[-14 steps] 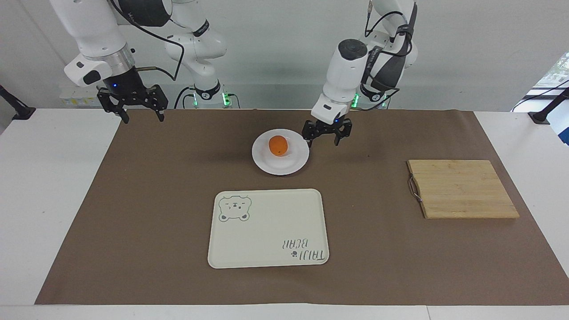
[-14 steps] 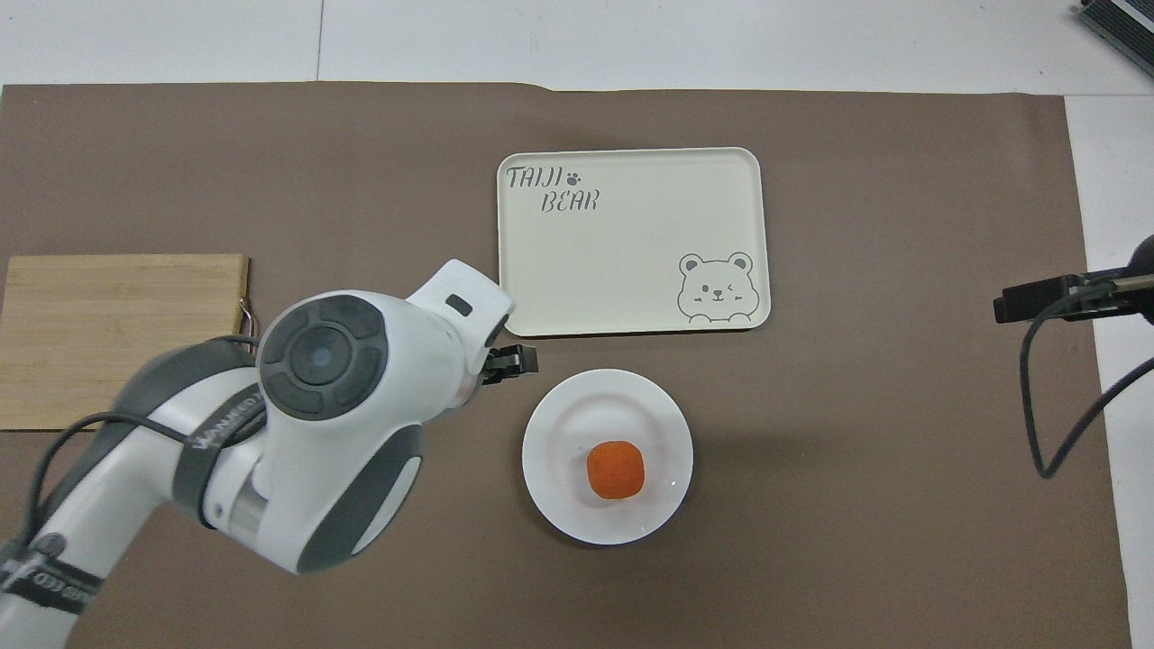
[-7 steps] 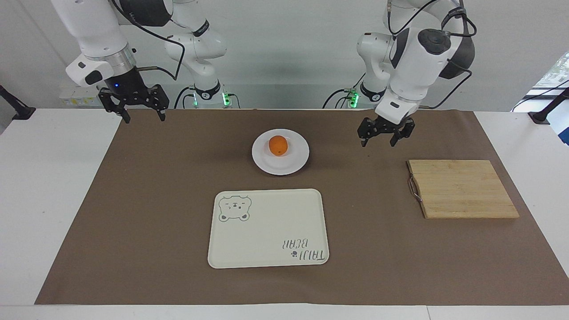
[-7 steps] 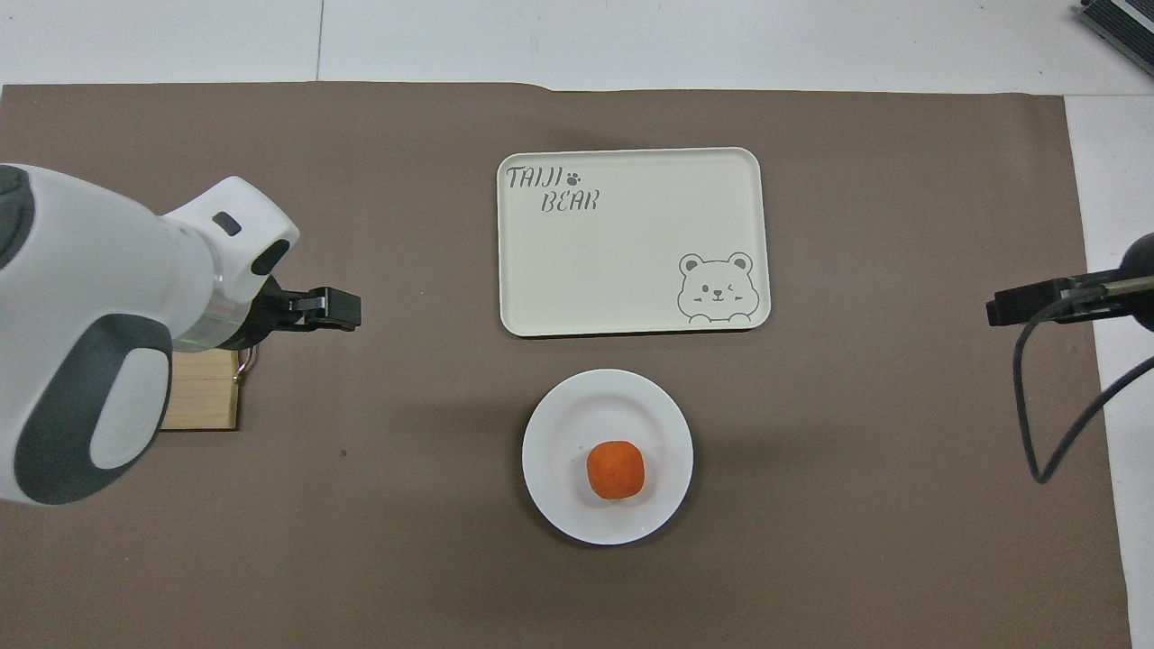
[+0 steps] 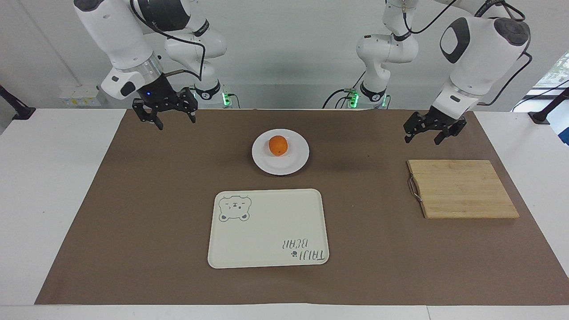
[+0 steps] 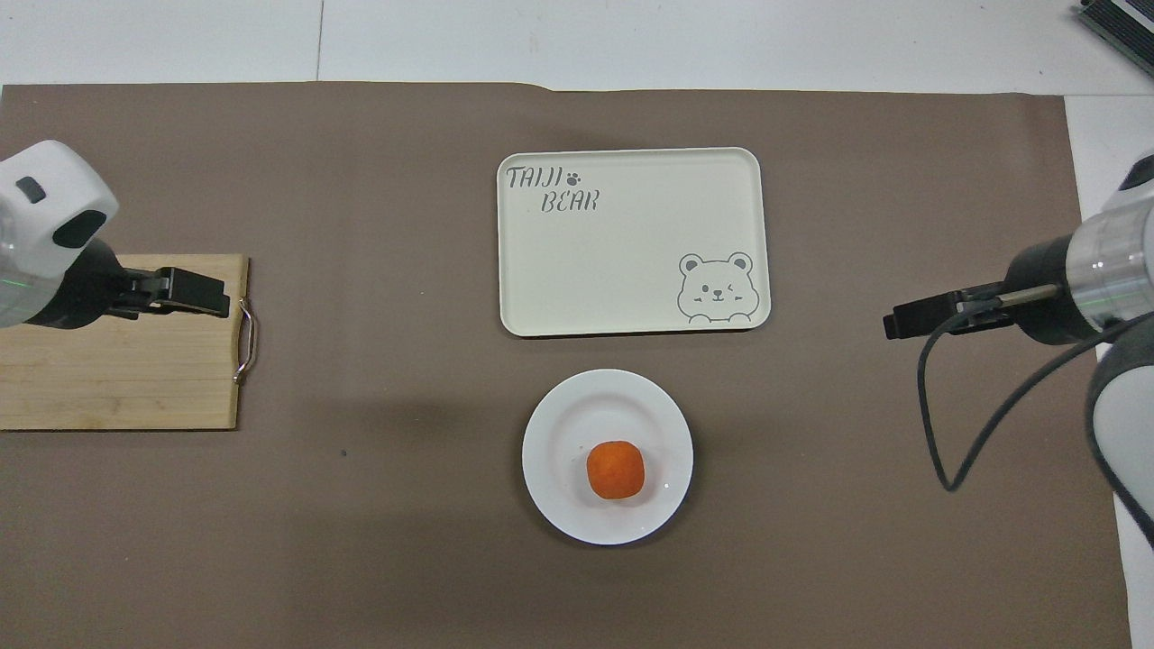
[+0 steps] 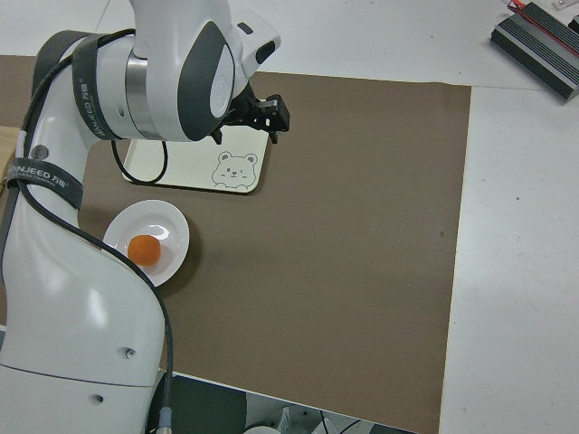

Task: Place orange and plate with both arms
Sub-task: 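Retract the left gripper while the right gripper reaches the plate rim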

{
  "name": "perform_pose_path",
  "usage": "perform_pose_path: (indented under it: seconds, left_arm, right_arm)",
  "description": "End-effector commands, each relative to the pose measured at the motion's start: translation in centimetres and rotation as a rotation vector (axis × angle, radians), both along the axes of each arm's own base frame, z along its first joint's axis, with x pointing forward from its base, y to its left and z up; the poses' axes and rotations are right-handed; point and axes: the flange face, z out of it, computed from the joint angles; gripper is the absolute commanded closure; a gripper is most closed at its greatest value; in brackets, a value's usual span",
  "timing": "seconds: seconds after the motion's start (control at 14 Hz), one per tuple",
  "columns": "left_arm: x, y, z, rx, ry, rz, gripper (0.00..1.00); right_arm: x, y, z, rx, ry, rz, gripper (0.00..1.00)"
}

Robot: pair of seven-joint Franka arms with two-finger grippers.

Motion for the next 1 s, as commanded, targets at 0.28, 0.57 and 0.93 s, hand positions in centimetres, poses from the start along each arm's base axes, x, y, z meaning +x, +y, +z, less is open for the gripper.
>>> perform_pose_path:
  seconds: [0.28, 0.57, 0.93]
  left_arm:
    - [0.5, 1.5, 4.0, 0.079, 0.044, -0.050, 0.00]
    - [0.3, 1.5, 4.0, 0.077, 0.045, -0.044, 0.00]
    - [0.4, 1.7, 4.0, 0.077, 0.045, -0.041, 0.00]
  right_arm:
    - [-1.7, 4.2, -9.6, 0.277, 0.119, -0.078, 0.00]
    - [-3.6, 6.1, -14.8, 0.409, 0.143, -0.071, 0.00]
    - [-5.1, 7.6, -20.9, 0.493, 0.133, -0.043, 0.00]
